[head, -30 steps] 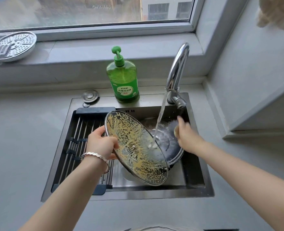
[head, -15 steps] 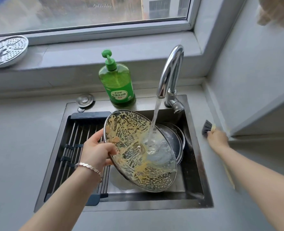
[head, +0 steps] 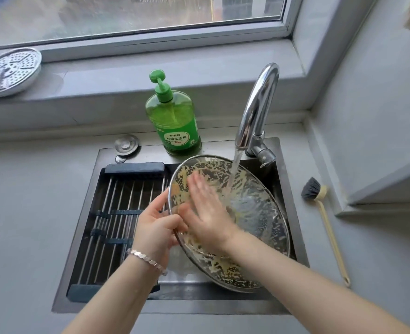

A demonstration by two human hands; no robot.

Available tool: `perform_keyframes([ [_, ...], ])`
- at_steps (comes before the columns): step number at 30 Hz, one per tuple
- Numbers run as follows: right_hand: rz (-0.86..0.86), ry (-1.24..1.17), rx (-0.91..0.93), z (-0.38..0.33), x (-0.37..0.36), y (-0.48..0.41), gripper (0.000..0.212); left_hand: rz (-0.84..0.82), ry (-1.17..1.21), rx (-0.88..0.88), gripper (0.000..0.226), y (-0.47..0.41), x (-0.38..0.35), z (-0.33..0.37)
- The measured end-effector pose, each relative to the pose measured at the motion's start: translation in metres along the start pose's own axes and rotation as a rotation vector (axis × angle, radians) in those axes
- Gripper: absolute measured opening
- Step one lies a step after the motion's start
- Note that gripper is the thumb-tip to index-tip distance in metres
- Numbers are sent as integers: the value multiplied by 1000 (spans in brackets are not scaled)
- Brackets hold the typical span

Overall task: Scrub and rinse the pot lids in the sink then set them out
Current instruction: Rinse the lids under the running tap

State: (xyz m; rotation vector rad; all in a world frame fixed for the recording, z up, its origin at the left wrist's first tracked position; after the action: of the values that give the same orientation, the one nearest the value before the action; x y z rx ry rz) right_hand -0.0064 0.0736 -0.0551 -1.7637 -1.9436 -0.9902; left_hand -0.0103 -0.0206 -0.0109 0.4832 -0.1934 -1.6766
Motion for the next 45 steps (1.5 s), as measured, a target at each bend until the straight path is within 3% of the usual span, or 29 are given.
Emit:
perform_keyframes([
  [4,-111,132,154,20,-13,33,71,12,-2,-15,71,-6,10,2],
  [9,-19,222,-132,55,1,7,73,-11,-11,5,73,-3,10,-2],
  [14,-112,179,184,6,-9,21,66,-41,34,35,74,-4,11,-5],
  [17,-34,172,45,18,1,0,73,-79,3,45,75,-2,7,-6],
  [21,-3,90,73,10,2,-21,72,-127,13,47,75,1,-3,-3],
  [24,62,130,-120,46,10,-35,85,-81,27,44,75,1,3,0],
  [26,24,146,-255,77,10,-36,76,-53,24,36,74,1,6,2],
  [31,5,148,-379,109,4,-22,67,-22,19,44,72,4,10,-5],
  [33,-20,86,-326,88,1,-24,68,-39,16,54,73,6,6,-11],
  [38,-158,60,28,6,-10,-9,61,-15,57,50,73,-1,4,-18],
  [45,-290,137,303,-10,-17,52,63,84,84,-33,74,-10,25,-8],
])
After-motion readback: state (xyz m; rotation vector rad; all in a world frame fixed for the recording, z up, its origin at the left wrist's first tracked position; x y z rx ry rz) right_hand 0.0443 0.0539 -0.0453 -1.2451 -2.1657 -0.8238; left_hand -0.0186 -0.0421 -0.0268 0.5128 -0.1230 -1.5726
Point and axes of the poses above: each hand's wrist, its own y-axis away from the middle knuckle, its own x-axis out of the back of the hand, z = x × y, the point moved 6 cm from there along -y, towards the middle knuckle, and after that the axes turned 11 degrees about -x, right-handed, at the moved point
